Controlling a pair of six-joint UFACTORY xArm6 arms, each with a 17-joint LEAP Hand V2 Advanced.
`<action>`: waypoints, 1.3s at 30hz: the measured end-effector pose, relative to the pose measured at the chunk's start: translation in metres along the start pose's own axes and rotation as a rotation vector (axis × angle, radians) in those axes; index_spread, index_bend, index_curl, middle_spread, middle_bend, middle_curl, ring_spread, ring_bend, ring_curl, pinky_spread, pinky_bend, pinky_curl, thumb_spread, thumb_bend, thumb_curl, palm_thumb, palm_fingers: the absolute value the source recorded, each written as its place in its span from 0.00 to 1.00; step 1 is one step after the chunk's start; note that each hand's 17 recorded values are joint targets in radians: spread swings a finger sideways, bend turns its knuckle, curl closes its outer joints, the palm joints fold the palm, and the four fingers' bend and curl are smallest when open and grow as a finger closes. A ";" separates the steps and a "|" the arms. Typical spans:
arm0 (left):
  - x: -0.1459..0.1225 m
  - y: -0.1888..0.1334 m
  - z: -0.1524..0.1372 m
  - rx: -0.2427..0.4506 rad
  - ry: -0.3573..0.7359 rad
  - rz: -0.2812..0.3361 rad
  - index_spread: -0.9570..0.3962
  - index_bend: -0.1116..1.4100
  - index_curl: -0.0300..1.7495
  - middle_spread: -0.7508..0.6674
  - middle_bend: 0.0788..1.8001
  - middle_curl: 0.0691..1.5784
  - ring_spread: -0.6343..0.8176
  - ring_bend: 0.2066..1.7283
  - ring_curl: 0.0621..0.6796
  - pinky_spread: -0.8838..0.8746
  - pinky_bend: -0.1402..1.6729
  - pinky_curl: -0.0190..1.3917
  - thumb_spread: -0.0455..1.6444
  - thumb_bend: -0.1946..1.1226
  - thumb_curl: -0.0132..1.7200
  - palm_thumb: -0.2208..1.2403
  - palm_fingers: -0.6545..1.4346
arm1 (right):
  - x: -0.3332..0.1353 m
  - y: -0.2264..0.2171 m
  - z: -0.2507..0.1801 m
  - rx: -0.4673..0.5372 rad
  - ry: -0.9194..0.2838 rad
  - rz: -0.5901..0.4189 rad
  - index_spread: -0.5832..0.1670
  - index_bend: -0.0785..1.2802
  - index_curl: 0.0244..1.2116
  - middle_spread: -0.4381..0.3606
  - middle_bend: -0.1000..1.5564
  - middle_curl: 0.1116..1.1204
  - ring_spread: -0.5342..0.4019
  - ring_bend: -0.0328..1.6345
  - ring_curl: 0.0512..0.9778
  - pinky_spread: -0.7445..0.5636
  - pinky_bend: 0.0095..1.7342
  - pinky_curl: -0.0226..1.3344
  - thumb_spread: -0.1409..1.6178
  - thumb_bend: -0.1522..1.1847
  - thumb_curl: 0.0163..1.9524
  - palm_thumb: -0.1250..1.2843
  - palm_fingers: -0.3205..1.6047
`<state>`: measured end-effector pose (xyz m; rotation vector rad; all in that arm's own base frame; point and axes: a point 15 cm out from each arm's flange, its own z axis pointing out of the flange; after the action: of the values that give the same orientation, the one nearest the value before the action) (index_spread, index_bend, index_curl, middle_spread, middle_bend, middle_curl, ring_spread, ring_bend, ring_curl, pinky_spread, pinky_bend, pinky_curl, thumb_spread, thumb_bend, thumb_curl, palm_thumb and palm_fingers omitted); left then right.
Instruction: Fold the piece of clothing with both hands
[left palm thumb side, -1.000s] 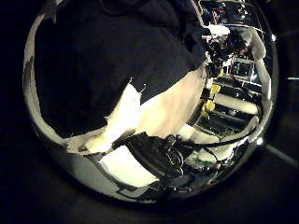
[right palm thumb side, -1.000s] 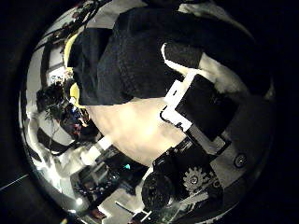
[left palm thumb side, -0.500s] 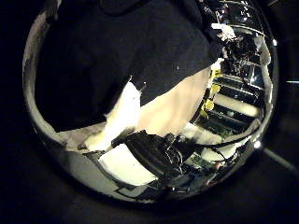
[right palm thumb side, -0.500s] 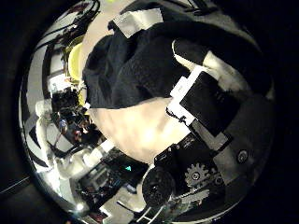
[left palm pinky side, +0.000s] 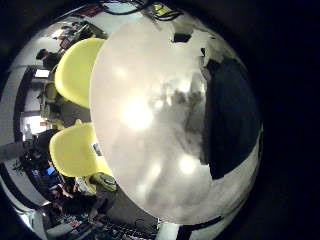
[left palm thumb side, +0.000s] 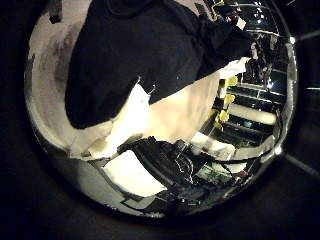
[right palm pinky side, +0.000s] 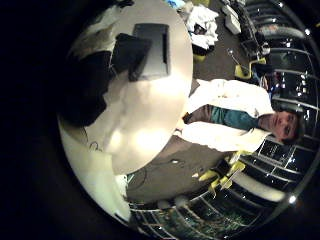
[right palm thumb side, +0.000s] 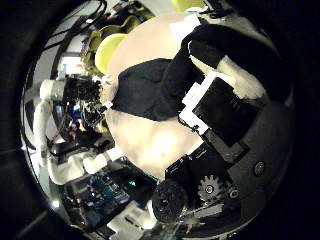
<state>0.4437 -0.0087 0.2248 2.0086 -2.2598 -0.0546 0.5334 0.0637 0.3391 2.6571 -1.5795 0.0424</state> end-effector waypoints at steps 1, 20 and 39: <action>-0.006 0.004 -0.007 0.009 0.005 -0.009 0.62 0.20 0.30 0.47 0.10 0.31 0.44 0.29 0.30 0.58 0.18 0.30 0.82 0.14 0.17 0.40 0.49 | -0.016 -0.006 -0.001 0.002 0.003 -0.032 0.43 0.88 0.63 0.42 0.89 0.58 0.36 0.87 0.66 0.42 0.67 0.77 0.64 0.15 0.44 0.84 0.75; -0.082 0.072 -0.031 0.038 0.020 -0.169 0.61 0.20 0.30 0.46 0.11 0.31 0.43 0.29 0.28 0.57 0.19 0.28 0.81 0.14 0.18 0.45 0.50 | -0.229 -0.076 0.083 -0.041 0.003 -0.400 0.43 0.82 0.62 0.41 0.87 0.56 0.36 0.86 0.67 0.40 0.65 0.79 0.66 0.09 0.45 0.73 0.73; -0.074 0.087 -0.039 0.062 0.021 -0.175 0.61 0.20 0.31 0.45 0.10 0.31 0.43 0.29 0.25 0.57 0.19 0.28 0.83 0.14 0.20 0.49 0.51 | -0.243 -0.092 0.018 0.174 -0.214 -0.429 0.26 0.22 0.37 0.34 0.37 0.29 0.38 0.68 0.45 0.47 0.58 0.58 0.71 0.10 0.39 0.67 0.18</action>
<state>0.3706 0.0772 0.2683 2.2232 -2.0927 0.0206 0.4981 0.3191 0.3066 3.1707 -1.0535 -0.1315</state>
